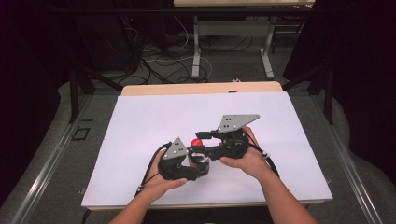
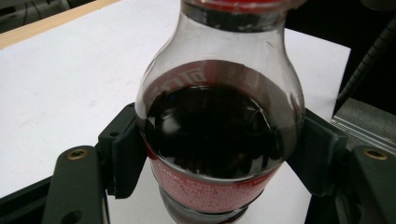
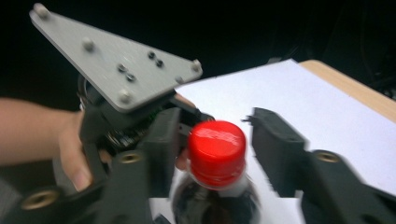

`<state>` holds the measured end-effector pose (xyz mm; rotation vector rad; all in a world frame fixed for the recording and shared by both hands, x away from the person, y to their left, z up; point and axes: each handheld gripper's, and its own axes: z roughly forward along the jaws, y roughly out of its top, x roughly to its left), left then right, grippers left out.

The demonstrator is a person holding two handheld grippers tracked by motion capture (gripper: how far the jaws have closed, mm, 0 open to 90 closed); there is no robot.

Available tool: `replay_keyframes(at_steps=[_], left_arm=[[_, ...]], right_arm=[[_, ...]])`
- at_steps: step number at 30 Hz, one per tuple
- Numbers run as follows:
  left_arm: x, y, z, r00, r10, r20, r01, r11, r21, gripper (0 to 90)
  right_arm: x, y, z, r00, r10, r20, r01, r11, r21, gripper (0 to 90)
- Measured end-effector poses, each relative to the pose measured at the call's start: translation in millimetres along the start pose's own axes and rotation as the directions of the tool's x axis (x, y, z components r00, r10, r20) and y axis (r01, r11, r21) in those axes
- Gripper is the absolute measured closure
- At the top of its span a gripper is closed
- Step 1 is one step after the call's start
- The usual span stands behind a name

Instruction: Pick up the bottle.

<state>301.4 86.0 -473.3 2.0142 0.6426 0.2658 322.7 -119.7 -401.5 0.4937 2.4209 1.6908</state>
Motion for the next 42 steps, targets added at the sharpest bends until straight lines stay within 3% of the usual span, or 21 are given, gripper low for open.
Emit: replay_keyframes(at_steps=[1,2,3,4,6,7,9,10,16,21,24,25,26,27,30,34,35,36,37,41,42], left_arm=[[1.5,0.3,-0.8,0.9999,0.011,-0.005,-0.011,0.9999,0.009,29.8],[1.7,0.1,-0.9,0.9999,0.007,-0.007,-0.007,0.9999,0.01,29.8],[1.8,-0.2,-0.8,1.0,0.006,-0.006,-0.006,1.0,0.008,29.8],[1.9,-0.2,-0.7,1.0,0.004,-0.006,-0.004,1.0,0.007,29.8],[1.6,-0.2,-0.3,0.9999,0.003,-0.011,-0.002,1.0,0.004,29.8],[2.0,-0.1,-0.6,1.0,0.003,-0.007,-0.003,1.0,0.007,29.8],[2.0,-0.2,-0.6,0.9999,-0.003,-0.014,0.003,1.0,0.0,29.8],[1.9,-0.1,-0.7,0.9999,-0.004,-0.016,0.004,1.0,0.001,29.8],[0.7,-0.1,-0.5,0.9998,-0.001,-0.02,0.001,1.0,0.003,29.8],[0.3,-0.1,-0.4,0.9998,-0.001,-0.021,0.001,1.0,0.002,29.8],[1.4,-0.1,-1.0,0.9997,0.001,-0.025,-0.001,1.0,0.002,29.8],[1.4,-0.2,-0.8,0.9998,-0.005,-0.022,0.005,1.0,0.001,29.8],[2.0,-0.3,-0.9,0.9998,-0.006,-0.021,0.006,1.0,0.002,29.8],[2.5,-0.4,-0.9,0.9998,-0.004,-0.021,0.004,1.0,0.005,29.8],[2.3,-0.4,-1.2,0.9997,0.003,-0.023,-0.002,0.9999,0.013,29.8],[1.3,-0.5,-0.9,0.9998,0.01,-0.014,-0.01,0.9999,0.01,29.8],[0.8,-0.5,-0.7,0.9999,0.006,-0.013,-0.006,0.9999,0.009,29.8],[0.3,-0.3,-1.0,0.9999,0.01,-0.005,-0.01,0.9998,0.015,29.8],[-0.1,-0.4,-0.4,0.9999,0.012,-0.004,-0.012,0.9999,0.011,29.8],[-0.3,0.4,0.3,0.9999,0.012,0.009,-0.012,0.9998,0.013,29.8],[-0.2,0.3,0.2,0.9999,0.011,0.012,-0.011,0.9998,0.013,29.8]], right_arm=[[4.2,0.2,-0.4,0.9998,-0.003,0.021,0.003,1.0,-0.011,47.7],[11.2,1.3,-1.2,0.9966,0.0,0.083,0.003,0.999,-0.042,47.2],[11.2,1.3,-1.2,0.9966,0.0,0.083,0.003,0.999,-0.042,47.2],[17.3,2.2,0.5,0.9851,0.039,0.168,-0.029,0.998,-0.06,47.1],[19.7,2.4,2.2,0.9798,0.034,0.197,-0.021,0.998,-0.066,46.9],[25.7,2.7,6.6,0.9654,0.051,0.256,-0.038,0.998,-0.058,45.9],[27.5,2.4,9.1,0.9582,0.054,0.281,-0.043,0.998,-0.047,45.9],[32.1,1.6,13.8,0.9418,0.069,0.329,-0.06,0.998,-0.037,45.9],[40.9,-1.0,24.9,0.9086,0.075,0.411,-0.064,0.997,-0.039,45.9],[41.0,-2.3,28.6,0.895,0.067,0.441,-0.047,0.997,-0.058,48.0],[39.7,-3.7,25.3,0.9054,0.084,0.416,-0.062,0.996,-0.065,51.2],[38.3,-4.3,22.8,0.9153,0.092,0.392,-0.072,0.995,-0.066,53.3],[38.3,-4.3,22.8,0.9153,0.092,0.392,-0.072,0.995,-0.066,53.3],[37.1,-4.9,20.4,0.9267,0.09,0.365,-0.073,0.996,-0.058,58.2],[35.7,-5.6,18.2,0.937,0.087,0.339,-0.074,0.996,-0.052,60.2],[25.8,-3.4,14.0,0.9742,-0.004,0.225,0.005,1.0,-0.007,61.0],[25.8,-3.4,14.0,0.9742,-0.004,0.225,0.005,1.0,-0.007,61.0],[15.5,-1.5,11.0,0.9912,-0.03,0.129,0.028,0.999,0.018,61.2],[15.5,-1.5,11.0,0.9912,-0.03,0.129,0.028,0.999,0.018,61.2],[-5.0,1.6,6.6,0.9995,-0.026,-0.018,0.026,0.999,0.046,61.2],[-5.0,1.6,6.6,0.9995,-0.026,-0.018,0.026,0.999,0.046,61.2]])
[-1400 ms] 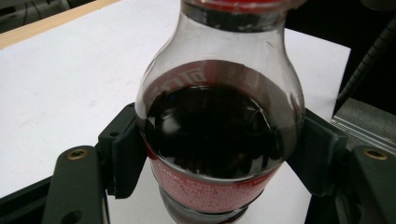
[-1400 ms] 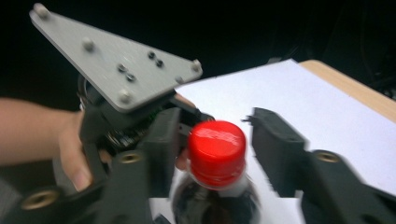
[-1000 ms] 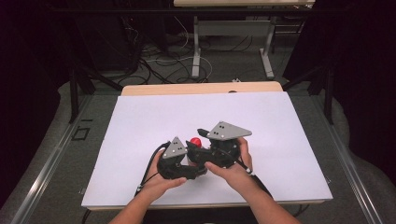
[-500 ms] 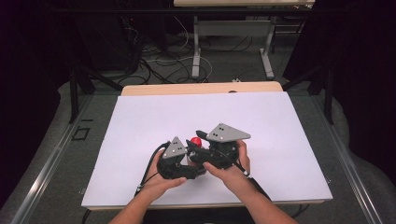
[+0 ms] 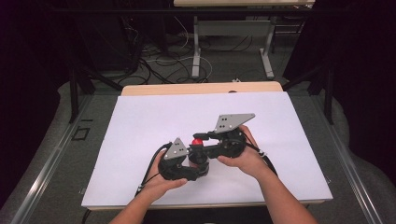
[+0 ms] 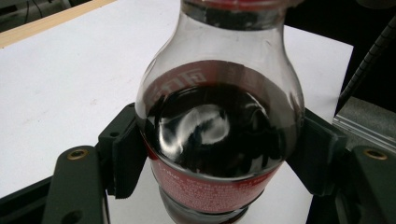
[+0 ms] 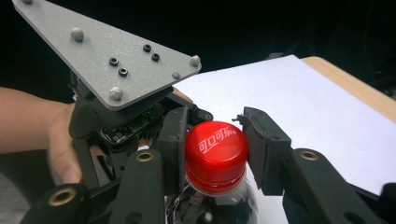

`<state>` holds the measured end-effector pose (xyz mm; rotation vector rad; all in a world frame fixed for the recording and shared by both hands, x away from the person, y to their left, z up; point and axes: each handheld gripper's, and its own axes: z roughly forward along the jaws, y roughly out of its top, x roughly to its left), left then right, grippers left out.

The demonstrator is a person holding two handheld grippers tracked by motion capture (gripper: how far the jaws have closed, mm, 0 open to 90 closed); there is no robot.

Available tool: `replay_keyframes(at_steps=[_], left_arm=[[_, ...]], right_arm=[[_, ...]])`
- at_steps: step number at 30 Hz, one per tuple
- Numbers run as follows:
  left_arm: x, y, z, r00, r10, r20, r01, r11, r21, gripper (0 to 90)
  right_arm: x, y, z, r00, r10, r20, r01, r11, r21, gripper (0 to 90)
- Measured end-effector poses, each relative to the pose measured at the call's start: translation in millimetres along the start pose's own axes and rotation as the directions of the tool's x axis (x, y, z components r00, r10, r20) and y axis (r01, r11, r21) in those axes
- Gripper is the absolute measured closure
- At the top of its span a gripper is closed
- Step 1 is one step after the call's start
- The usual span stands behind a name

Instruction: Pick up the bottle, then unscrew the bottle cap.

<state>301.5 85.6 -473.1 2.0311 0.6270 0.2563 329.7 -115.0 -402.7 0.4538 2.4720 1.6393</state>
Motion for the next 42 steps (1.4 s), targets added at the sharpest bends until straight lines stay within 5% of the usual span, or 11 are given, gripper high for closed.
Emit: replay_keyframes(at_steps=[4,13,16,19,20,23,27,31,34,38,42], left_arm=[[0.2,-1.4,1.7,0.9999,-0.009,-0.014,0.009,1.0,-0.002,29.8],[5.7,-1.8,-2.4,0.9988,-0.03,-0.04,0.03,0.9995,-0.007,29.8],[7.2,-2.3,-2.8,0.9983,-0.035,-0.047,0.035,0.9994,-0.001,29.8],[7.1,-2.9,-2.1,0.9975,-0.041,-0.058,0.041,0.9991,0.005,29.8],[7.2,-2.9,-1.8,0.9974,-0.039,-0.061,0.04,0.9992,0.006,29.8],[5.7,-3.3,-0.2,0.9968,-0.038,-0.07,0.038,0.9993,0.003,29.8],[3.6,-2.9,1.0,0.9973,-0.031,-0.067,0.031,0.9995,0.008,29.8],[2.6,-3.2,1.8,0.997,-0.027,-0.072,0.028,0.9995,0.012,29.8],[1.8,-3.3,2.1,0.9968,-0.027,-0.075,0.028,0.9996,0.011,29.8],[2.5,-3.1,1.4,0.9973,-0.023,-0.069,0.024,0.9996,0.012,29.8],[2.8,-3.2,1.3,0.9979,-0.018,-0.063,0.019,0.9996,0.023,29.9]], right_arm=[[0.4,-0.7,2.2,0.9993,-0.037,-0.001,0.037,0.999,0.0,60.9],[16.6,-8.9,3.6,0.989,0.067,0.132,-0.058,0.996,-0.066,43.0],[27.7,-8.9,2.3,0.9585,0.158,0.237,-0.134,0.984,-0.114,41.4],[32.3,-8.6,1.7,0.9428,0.18,0.281,-0.144,0.979,-0.142,41.5],[36.1,-8.6,3.3,0.9209,0.185,0.343,-0.141,0.979,-0.15,41.5],[37.7,-9.3,6.2,0.9081,0.19,0.373,-0.142,0.978,-0.151,41.9],[39.6,-9.7,18.9,0.9161,0.182,0.357,-0.139,0.98,-0.144,42.5],[44.4,-9.9,28.0,0.9017,0.157,0.403,-0.112,0.985,-0.131,43.4],[47.1,-11.3,31.5,0.878,0.14,0.458,-0.085,0.987,-0.139,52.3],[45.6,-12.3,28.2,0.8828,0.142,0.448,-0.09,0.987,-0.137,56.3],[40.2,-12.3,22.8,0.9167,0.129,0.378,-0.098,0.99,-0.102,60.5]])
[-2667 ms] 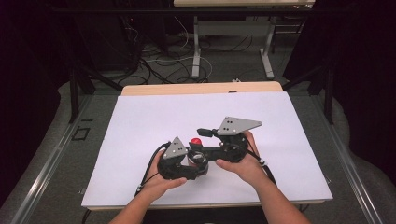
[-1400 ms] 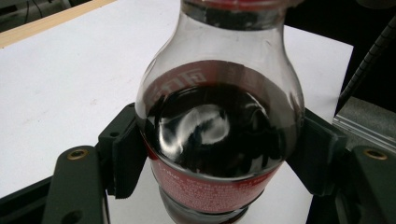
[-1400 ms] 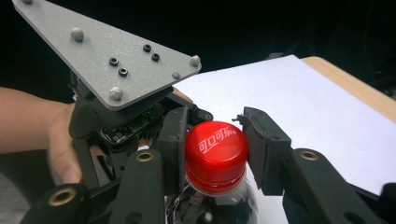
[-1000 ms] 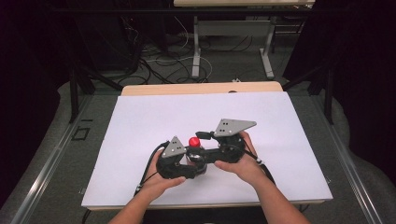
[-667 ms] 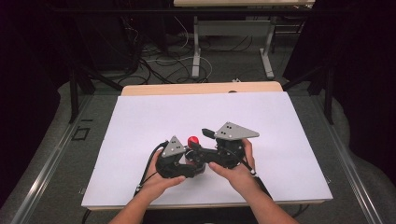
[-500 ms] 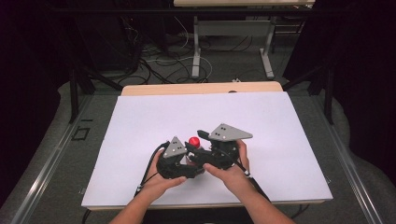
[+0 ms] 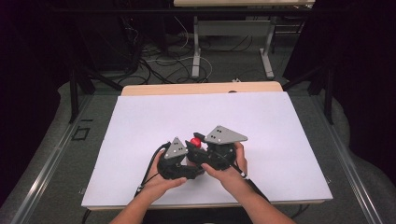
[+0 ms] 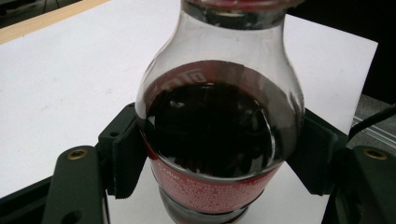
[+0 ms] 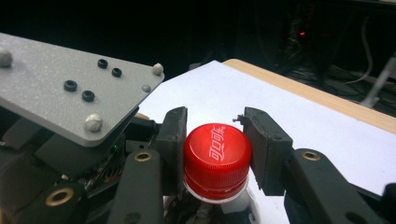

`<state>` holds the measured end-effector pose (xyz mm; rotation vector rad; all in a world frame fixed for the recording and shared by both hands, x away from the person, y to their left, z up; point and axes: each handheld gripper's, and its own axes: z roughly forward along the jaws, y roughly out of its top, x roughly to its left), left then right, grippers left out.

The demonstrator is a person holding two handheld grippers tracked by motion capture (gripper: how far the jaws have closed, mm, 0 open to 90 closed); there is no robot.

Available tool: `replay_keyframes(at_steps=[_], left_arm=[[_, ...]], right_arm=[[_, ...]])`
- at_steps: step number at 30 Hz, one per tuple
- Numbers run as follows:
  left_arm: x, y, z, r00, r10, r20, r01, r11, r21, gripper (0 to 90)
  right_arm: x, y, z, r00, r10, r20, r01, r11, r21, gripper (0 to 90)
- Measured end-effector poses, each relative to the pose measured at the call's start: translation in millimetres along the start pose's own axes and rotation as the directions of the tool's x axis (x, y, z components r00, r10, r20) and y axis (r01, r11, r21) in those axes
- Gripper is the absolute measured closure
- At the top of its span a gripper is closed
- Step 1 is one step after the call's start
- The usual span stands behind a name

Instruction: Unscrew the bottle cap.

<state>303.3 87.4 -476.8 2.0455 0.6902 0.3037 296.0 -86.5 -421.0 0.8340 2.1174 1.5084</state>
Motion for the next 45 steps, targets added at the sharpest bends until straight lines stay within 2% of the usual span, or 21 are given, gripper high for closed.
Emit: replay_keyframes(at_steps=[4,7,8,9,11,12,14,15,16,18,21,22,23,26,29,31,33,34,36,42,45], left_arm=[[-0.5,0.0,0.1,0.9999,-0.001,0.011,0.001,1.0,0.0,29.8],[-0.4,0.5,-0.8,0.9997,0.003,0.026,-0.003,1.0,0.001,29.9],[-0.8,0.5,-0.6,0.9996,0.008,0.028,-0.008,1.0,-0.005,29.8],[-1.3,0.4,-0.5,0.9996,0.007,0.027,-0.007,0.9999,-0.013,29.8],[-2.1,0.8,-1.3,0.999,0.011,0.044,-0.011,0.9999,-0.006,29.8],[-2.0,1.1,-1.7,0.9986,0.013,0.051,-0.013,0.9999,-0.004,29.9],[-2.5,1.1,-2.0,0.9983,0.016,0.056,-0.017,0.9998,0.006,29.8],[-2.5,0.9,-1.4,0.9985,0.016,0.053,-0.016,0.9999,0.002,29.8],[-2.4,0.7,-1.0,0.9988,0.01,0.047,-0.009,0.9999,-0.004,29.8],[-2.1,0.8,-1.0,0.9991,0.01,0.041,-0.009,0.9999,-0.009,29.8],[0.1,0.5,-0.9,0.9995,0.005,0.031,-0.005,0.9999,-0.013,29.8],[0.5,0.4,-1.1,0.9997,0.003,0.025,-0.003,0.9999,-0.012,29.8],[1.4,0.6,-1.8,0.9996,0.002,0.027,-0.002,1.0,-0.005,29.8],[1.0,0.4,-1.2,0.9997,-0.011,0.022,0.011,0.9998,-0.017,29.8],[0.8,0.7,-1.6,0.9996,-0.008,0.026,0.009,0.9999,-0.011,29.8],[0.3,0.7,-1.3,0.9995,-0.008,0.029,0.008,0.9999,-0.011,29.8],[-0.3,0.5,-0.8,0.9997,-0.007,0.024,0.007,0.9999,-0.016,29.8],[-0.4,0.5,-1.0,0.9996,-0.006,0.026,0.007,0.9999,-0.016,29.8],[1.1,0.9,-2.6,0.9996,0.005,0.028,-0.005,1.0,-0.007,29.8],[1.7,0.6,-2.3,0.9999,-0.005,0.017,0.005,0.9999,-0.015,29.8],[1.9,0.8,-2.1,0.9998,-0.001,0.018,0.001,0.9999,-0.011,29.8]], right_arm=[[-7.2,2.1,0.0,0.9962,-0.045,-0.074,0.045,0.999,0.01,60.7],[-18.8,7.5,1.0,0.9758,-0.105,-0.192,0.113,0.993,0.032,60.9],[-28.6,11.5,2.6,0.9549,-0.109,-0.276,0.127,0.991,0.046,61.1],[-28.6,11.5,2.6,0.9549,-0.109,-0.276,0.127,0.991,0.046,61.1],[-36.8,14.5,4.0,0.9294,-0.112,-0.352,0.141,0.988,0.058,61.2],[-40.2,15.6,4.3,0.9117,-0.125,-0.392,0.161,0.985,0.063,61.3],[-45.8,16.1,6.6,0.8878,-0.134,-0.44,0.172,0.984,0.046,61.2],[-47.0,16.0,6.7,0.8809,-0.139,-0.452,0.179,0.983,0.045,61.1],[-47.5,16.2,6.4,0.8834,-0.133,-0.449,0.176,0.983,0.054,60.9],[-44.0,15.0,6.0,0.8993,-0.127,-0.418,0.16,0.986,0.044,59.2],[-36.2,14.9,1.9,0.9212,-0.112,-0.373,0.133,0.991,0.031,46.0],[-31.3,15.7,-2.4,0.9408,-0.08,-0.329,0.092,0.996,0.018,43.9],[-31.3,15.7,-2.4,0.9408,-0.08,-0.329,0.092,0.996,0.018,43.9],[-21.0,15.4,-5.5,0.9767,-0.053,-0.208,0.056,0.998,0.008,42.8],[-12.6,14.2,-5.7,0.9938,-0.04,-0.104,0.042,0.999,0.019,42.8],[-7.7,13.1,-3.7,0.9972,-0.048,-0.058,0.049,0.999,0.01,42.8],[-3.0,11.6,-0.6,0.9981,-0.047,-0.039,0.048,0.999,0.017,43.2],[-0.9,10.1,2.9,0.9981,-0.061,-0.005,0.061,0.998,0.031,44.9],[-1.6,8.8,4.2,0.9986,-0.053,0.009,0.053,0.998,0.039,47.1],[-3.6,7.4,-0.7,0.9993,-0.038,-0.007,0.038,0.999,0.023,50.5],[-2.9,7.1,-5.0,0.9986,-0.049,-0.021,0.05,0.998,0.039,58.6]])
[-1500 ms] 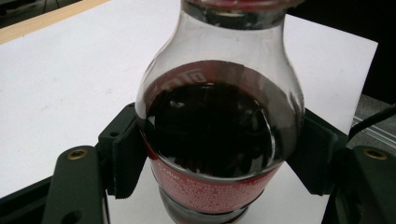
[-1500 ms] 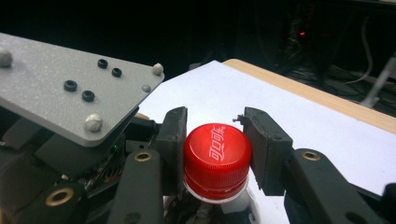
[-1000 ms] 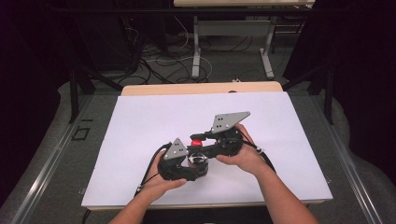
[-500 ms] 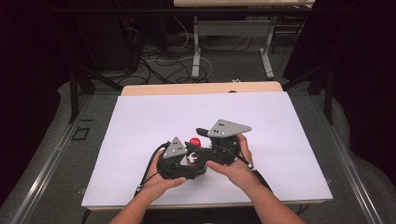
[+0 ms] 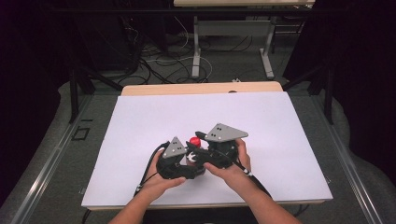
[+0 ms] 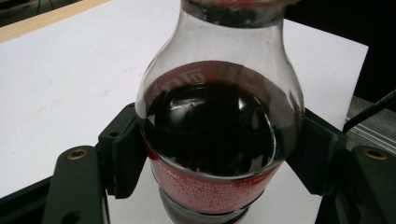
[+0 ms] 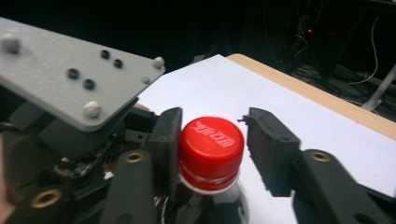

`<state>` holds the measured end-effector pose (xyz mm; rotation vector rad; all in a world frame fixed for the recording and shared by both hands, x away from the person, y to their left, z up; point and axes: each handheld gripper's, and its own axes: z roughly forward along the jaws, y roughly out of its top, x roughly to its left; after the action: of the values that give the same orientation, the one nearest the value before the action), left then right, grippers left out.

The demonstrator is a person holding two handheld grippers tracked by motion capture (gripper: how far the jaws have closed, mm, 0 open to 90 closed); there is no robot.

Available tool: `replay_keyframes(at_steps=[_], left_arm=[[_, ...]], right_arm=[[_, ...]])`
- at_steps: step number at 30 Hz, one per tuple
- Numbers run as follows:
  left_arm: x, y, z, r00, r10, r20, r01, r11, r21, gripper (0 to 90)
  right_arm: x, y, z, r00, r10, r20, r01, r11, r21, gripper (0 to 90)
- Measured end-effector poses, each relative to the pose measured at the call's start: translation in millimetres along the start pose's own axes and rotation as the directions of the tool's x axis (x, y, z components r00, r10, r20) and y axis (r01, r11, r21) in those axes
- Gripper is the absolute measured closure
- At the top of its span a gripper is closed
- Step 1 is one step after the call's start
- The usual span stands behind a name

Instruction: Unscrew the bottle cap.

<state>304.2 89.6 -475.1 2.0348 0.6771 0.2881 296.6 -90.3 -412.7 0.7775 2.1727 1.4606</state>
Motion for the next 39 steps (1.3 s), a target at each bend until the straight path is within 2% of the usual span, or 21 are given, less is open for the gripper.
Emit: replay_keyframes(at_steps=[3,5,6,7,8,9,10,12,14,16,17,18,19,20,22,25,29,32,34,37,39], left_arm=[[-0.8,-0.1,-0.1,1.0,0.004,0.008,-0.004,1.0,0.003,29.8],[-1.1,-0.2,0.1,0.9999,0.005,0.011,-0.005,1.0,0.004,29.8],[-1.6,-0.3,0.0,0.9999,0.0,0.013,0.0,1.0,0.002,29.8],[-2.3,-0.7,0.4,0.9999,-0.006,0.015,0.006,1.0,-0.006,29.8],[-1.4,-0.3,-0.3,0.9997,0.003,0.023,-0.003,1.0,0.002,29.8],[-1.7,-0.3,-0.6,0.9996,0.002,0.028,-0.002,1.0,0.005,29.8],[-2.3,-0.3,-0.1,0.9997,0.009,0.024,-0.009,1.0,-0.001,29.8],[-2.3,0.1,-0.3,0.9991,0.015,0.039,-0.015,0.9999,0.002,29.8],[-3.4,0.1,0.0,0.9989,0.011,0.045,-0.011,0.9999,-0.001,29.8],[-3.7,0.1,-0.1,0.9989,0.012,0.045,-0.012,0.9999,0.0,29.8],[-3.3,0.1,0.2,0.9991,0.012,0.041,-0.012,0.9999,-0.001,29.8],[-2.7,0.0,0.2,0.9992,0.014,0.036,-0.015,0.9999,0.001,29.8],[-2.4,-0.2,0.3,0.9993,0.018,0.034,-0.018,0.9998,0.005,29.8],[-2.4,-0.3,0.0,0.9994,0.01,0.033,-0.011,0.9999,0.011,29.8],[-1.7,-0.8,0.8,0.9997,0.002,0.025,-0.002,1.0,-0.004,29.8],[-1.0,-0.3,-0.5,0.9998,-0.002,0.022,0.002,1.0,-0.003,29.8],[0.8,0.0,-1.7,0.9999,-0.007,0.014,0.007,1.0,-0.001,29.8],[0.8,-0.1,-1.2,0.9999,-0.01,0.009,0.01,0.9999,-0.002,29.8],[0.6,0.0,-0.8,0.9999,-0.008,0.008,0.008,1.0,0.0,29.8],[-0.4,-0.3,0.3,1.0,-0.009,0.002,0.009,0.9999,-0.006,29.7],[-0.5,-0.6,0.6,1.0,-0.009,0.003,0.009,1.0,-0.004,29.8]], right_arm=[[1.0,-0.2,-1.5,0.9996,-0.023,-0.015,0.023,1.0,-0.002,60.6],[-3.5,0.9,-1.7,0.9969,-0.051,-0.06,0.052,0.999,0.006,60.8],[-12.3,2.7,-0.9,0.9872,-0.07,-0.143,0.073,0.997,0.012,60.9],[-12.3,2.7,-0.9,0.9872,-0.07,-0.143,0.073,0.997,0.012,60.9],[-17.6,3.3,-0.2,0.9782,-0.081,-0.191,0.085,0.996,0.012,61.0],[-30.1,5.0,2.2,0.954,-0.087,-0.287,0.094,0.995,0.011,61.1],[-30.1,5.0,2.2,0.954,-0.087,-0.287,0.094,0.995,0.011,61.1],[-40.1,5.8,3.7,0.9263,-0.099,-0.364,0.109,0.994,0.009,61.2],[-46.0,6.6,4.2,0.8999,-0.123,-0.418,0.138,0.99,0.006,61.2],[-49.0,6.8,5.5,0.8859,-0.141,-0.442,0.152,0.988,-0.01,61.1],[-49.7,6.8,6.3,0.8823,-0.15,-0.446,0.159,0.987,-0.017,60.9],[-49.6,6.6,6.3,0.8857,-0.134,-0.444,0.147,0.989,-0.006,60.7],[-47.1,5.5,5.9,0.8982,-0.121,-0.423,0.136,0.991,0.003,58.6],[-47.1,5.5,5.9,0.8982,-0.121,-0.423,0.136,0.991,0.003,58.6],[-42.9,4.1,5.5,0.9181,-0.097,-0.384,0.109,0.994,0.01,47.5],[-37.1,3.8,0.5,0.9352,-0.077,-0.346,0.078,0.997,-0.012,42.7],[-30.6,6.7,-9.4,0.9686,-0.02,-0.248,0.01,0.999,-0.042,42.7],[-24.6,7.3,-12.4,0.9858,0.022,-0.166,-0.031,0.998,-0.05,42.7],[-16.5,5.8,-10.0,0.9936,0.045,-0.104,-0.05,0.998,-0.046,42.6],[-11.8,4.0,-5.4,0.9949,0.037,-0.094,-0.041,0.998,-0.045,42.1],[-7.9,2.2,-0.3,0.998,0.025,-0.058,-0.027,0.999,-0.033,42.0]])
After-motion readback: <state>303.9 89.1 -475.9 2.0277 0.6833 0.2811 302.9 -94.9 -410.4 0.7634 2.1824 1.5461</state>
